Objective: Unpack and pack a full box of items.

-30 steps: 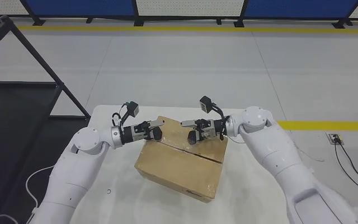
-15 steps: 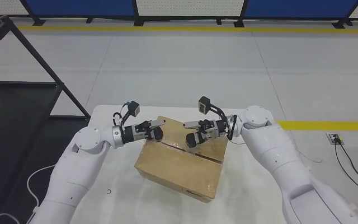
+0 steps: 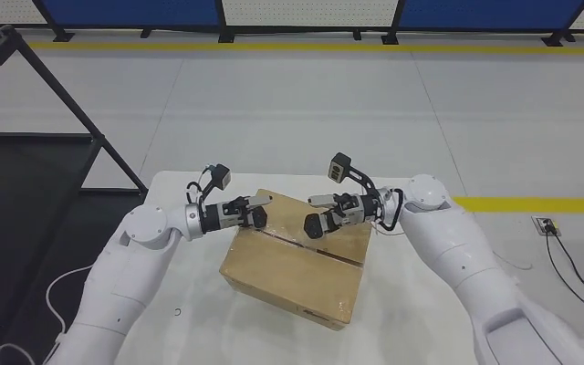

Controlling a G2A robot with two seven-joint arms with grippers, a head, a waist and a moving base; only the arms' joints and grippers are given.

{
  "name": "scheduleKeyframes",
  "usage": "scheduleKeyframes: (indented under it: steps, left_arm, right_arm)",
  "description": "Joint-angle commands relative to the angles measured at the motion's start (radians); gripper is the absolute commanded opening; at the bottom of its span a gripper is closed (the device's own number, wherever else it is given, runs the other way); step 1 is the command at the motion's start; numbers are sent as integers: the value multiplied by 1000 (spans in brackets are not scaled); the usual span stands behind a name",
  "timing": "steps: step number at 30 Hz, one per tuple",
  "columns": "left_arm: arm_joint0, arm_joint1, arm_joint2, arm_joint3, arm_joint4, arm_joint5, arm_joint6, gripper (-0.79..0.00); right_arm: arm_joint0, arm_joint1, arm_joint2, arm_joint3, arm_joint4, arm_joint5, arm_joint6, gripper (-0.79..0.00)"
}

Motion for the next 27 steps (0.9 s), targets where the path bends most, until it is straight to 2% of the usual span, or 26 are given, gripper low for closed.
scheduleKeyframes:
  steps: [1, 5, 9, 11, 12, 22, 27]
  left_arm:
    - [-2, -1, 2, 1, 1, 1, 0, 0]
    - [-5, -2, 4, 5, 0, 1, 0, 0]
    - [-6, -4, 8, 7, -1, 3, 0, 0]
    - [-7, -5, 9, 8, -1, 2, -1, 0]
    - [-7, -5, 9, 8, -2, 2, -1, 0]
    - [-12, -7, 13, 16, 1, 8, -10, 0]
    - [-22, -7, 15, 28, -1, -6, -37, 0]
  right_arm:
    - [1, 11, -1, -4, 16, 0, 0, 0]
    - [-6, 36, 17, -77, 27, 0, 0, 0]
    - [-9, 56, 17, -103, -114, -71, -71, 0]
    - [-7, 53, 20, -72, -124, -85, -99, 0]
    - [0, 51, 20, -48, -142, -84, -154, 0]
    - [0, 51, 20, -48, -142, -84, -154, 0]
    - [-43, 59, 30, -113, -175, -48, -209, 0]
